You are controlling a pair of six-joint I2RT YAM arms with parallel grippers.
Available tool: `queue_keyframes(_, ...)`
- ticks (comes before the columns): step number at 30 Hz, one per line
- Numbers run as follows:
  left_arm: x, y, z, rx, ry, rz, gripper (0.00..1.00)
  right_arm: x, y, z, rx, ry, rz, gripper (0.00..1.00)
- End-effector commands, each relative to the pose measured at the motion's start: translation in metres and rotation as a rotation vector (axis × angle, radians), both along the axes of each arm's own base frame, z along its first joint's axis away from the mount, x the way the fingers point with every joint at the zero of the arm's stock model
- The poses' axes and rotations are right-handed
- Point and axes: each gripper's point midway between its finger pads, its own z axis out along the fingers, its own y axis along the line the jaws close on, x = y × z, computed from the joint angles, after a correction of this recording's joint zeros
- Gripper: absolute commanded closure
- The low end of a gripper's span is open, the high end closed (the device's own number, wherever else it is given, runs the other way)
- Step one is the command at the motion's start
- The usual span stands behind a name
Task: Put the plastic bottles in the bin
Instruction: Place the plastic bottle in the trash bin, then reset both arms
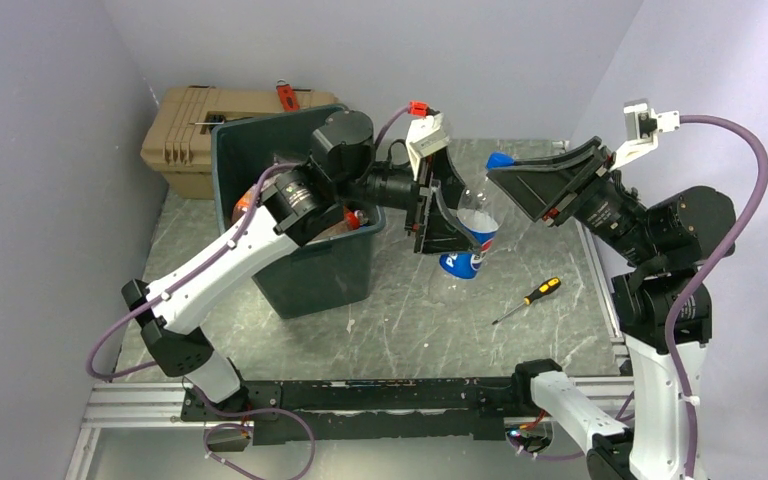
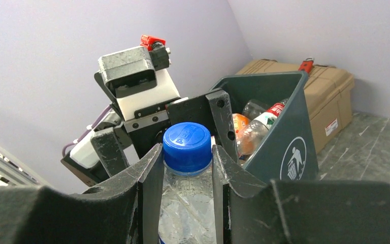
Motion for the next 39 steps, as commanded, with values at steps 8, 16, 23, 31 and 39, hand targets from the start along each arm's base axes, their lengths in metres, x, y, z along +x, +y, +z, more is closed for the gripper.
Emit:
queue_keyframes(8,-0.004,0.0,0.02,-0.074,-0.009,0.032,0.59,-0.018,-0.003,0.018,0.028,-0.087,0.0,0.97)
queue_keyframes(16,0.058,0.112,0.117,-0.262,-0.329,0.688,0.71,-0.035,-0.026,0.027,0.008,-0.119,-0.16,0.0)
queue_keyframes(23,0.137,0.213,0.101,-0.026,-0.474,1.247,0.73,-0.011,-0.06,-0.027,0.057,-0.066,-0.399,0.0)
queue_keyframes(31,0.204,0.228,0.016,0.25,-0.354,1.353,0.04,0.005,-0.061,-0.064,0.04,0.0,-0.42,0.0)
queue_keyframes(39,0.202,0.244,0.01,0.249,-0.135,1.464,0.01,0.012,-0.067,-0.085,-0.001,0.039,-0.465,0.0)
